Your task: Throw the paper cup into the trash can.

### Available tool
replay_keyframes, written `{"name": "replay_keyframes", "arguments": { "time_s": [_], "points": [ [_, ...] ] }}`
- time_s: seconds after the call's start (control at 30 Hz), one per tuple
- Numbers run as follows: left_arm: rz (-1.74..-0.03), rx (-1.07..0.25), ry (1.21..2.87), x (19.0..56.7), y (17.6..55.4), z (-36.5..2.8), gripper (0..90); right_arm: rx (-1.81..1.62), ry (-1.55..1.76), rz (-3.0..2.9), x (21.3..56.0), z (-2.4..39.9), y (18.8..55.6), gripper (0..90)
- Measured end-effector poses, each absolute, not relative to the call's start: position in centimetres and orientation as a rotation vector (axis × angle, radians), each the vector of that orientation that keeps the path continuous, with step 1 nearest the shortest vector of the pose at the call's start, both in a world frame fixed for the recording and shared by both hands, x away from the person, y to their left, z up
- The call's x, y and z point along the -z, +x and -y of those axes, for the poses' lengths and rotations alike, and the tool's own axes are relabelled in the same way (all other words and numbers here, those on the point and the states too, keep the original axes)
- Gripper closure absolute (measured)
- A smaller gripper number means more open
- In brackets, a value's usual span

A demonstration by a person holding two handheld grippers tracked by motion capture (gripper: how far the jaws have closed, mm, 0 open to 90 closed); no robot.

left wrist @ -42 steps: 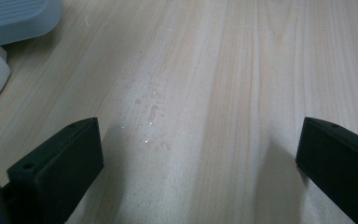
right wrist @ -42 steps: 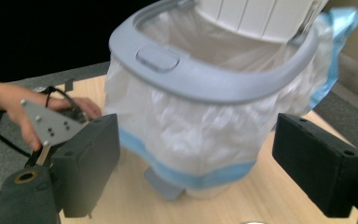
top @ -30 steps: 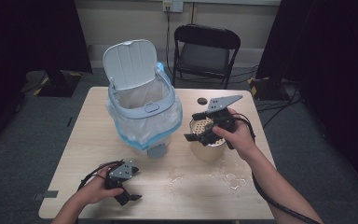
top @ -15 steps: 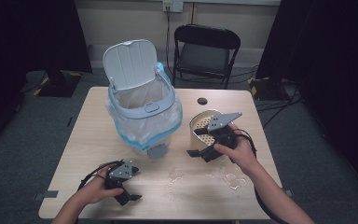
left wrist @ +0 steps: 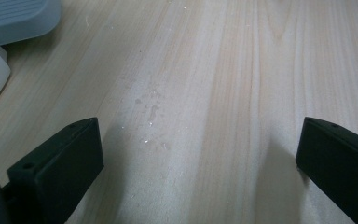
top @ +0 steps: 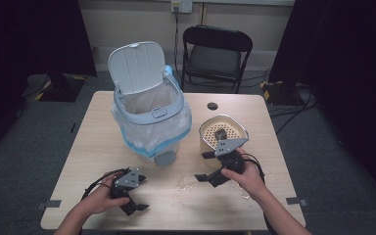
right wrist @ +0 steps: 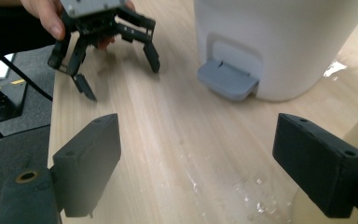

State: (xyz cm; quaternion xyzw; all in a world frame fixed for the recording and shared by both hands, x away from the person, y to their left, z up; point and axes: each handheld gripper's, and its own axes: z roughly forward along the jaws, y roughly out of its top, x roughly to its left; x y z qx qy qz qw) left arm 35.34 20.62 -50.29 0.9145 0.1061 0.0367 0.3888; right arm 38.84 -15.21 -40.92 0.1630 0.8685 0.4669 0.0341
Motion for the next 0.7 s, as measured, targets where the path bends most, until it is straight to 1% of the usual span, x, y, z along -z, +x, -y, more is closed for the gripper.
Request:
{"name": "replay_keyframes", "arguments": {
  "time_s": [0.1, 0.3, 0.53, 0.7],
  "points": [
    [-0.271, -0.093, 2.327, 50.3, 35.3, -20.6, 0.0, -1.407, 0.472, -2.601, 41.8, 15.2, 38.3, 13.0],
    [-0.270, -0.094, 2.326, 50.3, 35.3, -20.6, 0.0, -1.450, 0.484, -2.601, 41.6, 15.4, 38.1, 14.5],
    [-0.269, -0.094, 2.326, 50.3, 35.3, -20.6, 0.0, -1.463, 0.428, -2.665, 41.6, 15.2, 36.9, 14.4],
    [-0.269, -0.094, 2.326, 50.3, 35.3, -20.6, 0.0, -1.455, 0.412, -2.740, 43.8, 14.6, 35.6, 14.4]
  ]
}}
